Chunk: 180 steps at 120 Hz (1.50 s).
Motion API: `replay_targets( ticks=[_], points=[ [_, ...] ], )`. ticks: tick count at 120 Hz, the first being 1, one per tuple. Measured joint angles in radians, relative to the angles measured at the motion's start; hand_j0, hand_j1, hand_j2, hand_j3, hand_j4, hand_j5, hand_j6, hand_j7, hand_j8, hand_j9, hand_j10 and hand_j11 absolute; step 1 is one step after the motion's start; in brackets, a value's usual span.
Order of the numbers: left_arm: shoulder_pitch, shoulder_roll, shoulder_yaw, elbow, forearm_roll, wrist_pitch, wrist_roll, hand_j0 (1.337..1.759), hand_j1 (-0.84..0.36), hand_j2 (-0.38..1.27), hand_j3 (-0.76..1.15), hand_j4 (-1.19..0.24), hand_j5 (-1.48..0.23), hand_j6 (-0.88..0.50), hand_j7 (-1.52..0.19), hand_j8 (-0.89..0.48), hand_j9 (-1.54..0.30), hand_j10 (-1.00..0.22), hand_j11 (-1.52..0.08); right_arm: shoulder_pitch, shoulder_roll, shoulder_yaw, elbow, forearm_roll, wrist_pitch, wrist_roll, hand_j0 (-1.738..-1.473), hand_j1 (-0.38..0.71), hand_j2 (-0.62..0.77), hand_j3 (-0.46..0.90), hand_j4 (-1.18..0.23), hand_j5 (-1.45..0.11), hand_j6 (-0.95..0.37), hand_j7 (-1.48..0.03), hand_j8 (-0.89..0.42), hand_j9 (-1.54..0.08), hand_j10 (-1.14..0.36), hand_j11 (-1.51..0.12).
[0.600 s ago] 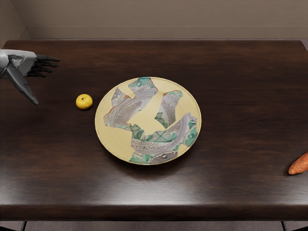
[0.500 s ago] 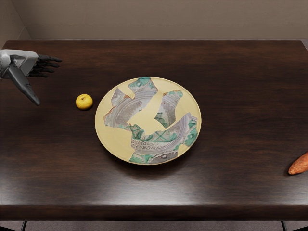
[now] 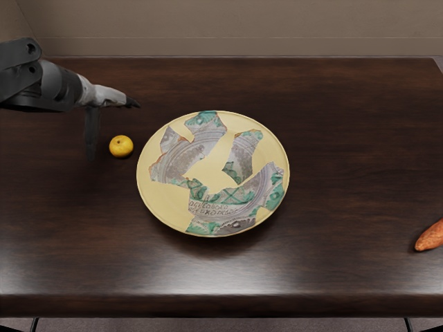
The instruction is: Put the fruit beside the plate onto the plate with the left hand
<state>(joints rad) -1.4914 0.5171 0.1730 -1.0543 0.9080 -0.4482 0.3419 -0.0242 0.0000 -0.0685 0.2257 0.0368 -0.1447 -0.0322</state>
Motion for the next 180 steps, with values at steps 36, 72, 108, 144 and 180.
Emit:
replay_targets(
  ticks=[36,72,108,144,180],
  points=[
    [0.065,-0.089,0.018,0.005,0.15,0.186,0.004,1.658,0.26,0.01,0.0,-0.07,-0.09,-0.07,-0.09,-0.07,-0.09,-0.07,-0.09,-0.001,0.0,0.0,0.0,0.0,0.0,0.0,-1.658,-0.31,-0.01,0.0,-0.03,-0.04,-0.03,-0.04,-0.03,-0.04,-0.03,-0.04],
    [0.13,-0.092,0.042,0.014,0.177,0.245,0.003,1.658,0.17,0.03,0.0,-0.15,-0.19,-0.15,-0.19,-0.15,-0.19,-0.15,-0.19,-0.004,0.0,0.001,0.0,0.0,0.0,0.0,-1.658,-0.31,-0.01,0.0,-0.03,-0.04,-0.03,-0.04,-0.03,-0.04,-0.03,-0.04],
    [0.153,-0.092,0.047,0.029,0.188,0.29,0.002,1.658,0.05,0.05,0.0,-0.25,-0.32,-0.25,-0.32,-0.25,-0.32,-0.25,-0.32,-0.005,0.0,0.001,0.0,0.0,0.0,-0.001,-1.658,-0.31,-0.01,0.0,-0.03,-0.04,-0.03,-0.04,-0.03,-0.04,-0.03,-0.04],
    [0.186,-0.094,0.052,0.034,0.207,0.363,-0.003,1.658,0.0,0.06,0.0,-0.3,-0.38,-0.3,-0.38,-0.3,-0.38,-0.3,-0.38,-0.006,0.0,0.001,0.0,0.0,0.0,-0.001,-1.658,-0.31,-0.01,0.0,-0.03,-0.04,-0.03,-0.04,-0.03,-0.04,-0.03,-0.04],
    [0.199,-0.106,0.064,0.03,0.22,0.38,0.001,1.658,-0.09,0.08,0.0,-0.37,-0.48,-0.37,-0.48,-0.37,-0.48,-0.37,-0.48,-0.008,0.0,0.001,0.0,0.0,0.0,-0.001,-1.658,-0.31,-0.01,0.0,-0.03,-0.04,-0.03,-0.04,-0.03,-0.04,-0.03,-0.04]
  ],
)
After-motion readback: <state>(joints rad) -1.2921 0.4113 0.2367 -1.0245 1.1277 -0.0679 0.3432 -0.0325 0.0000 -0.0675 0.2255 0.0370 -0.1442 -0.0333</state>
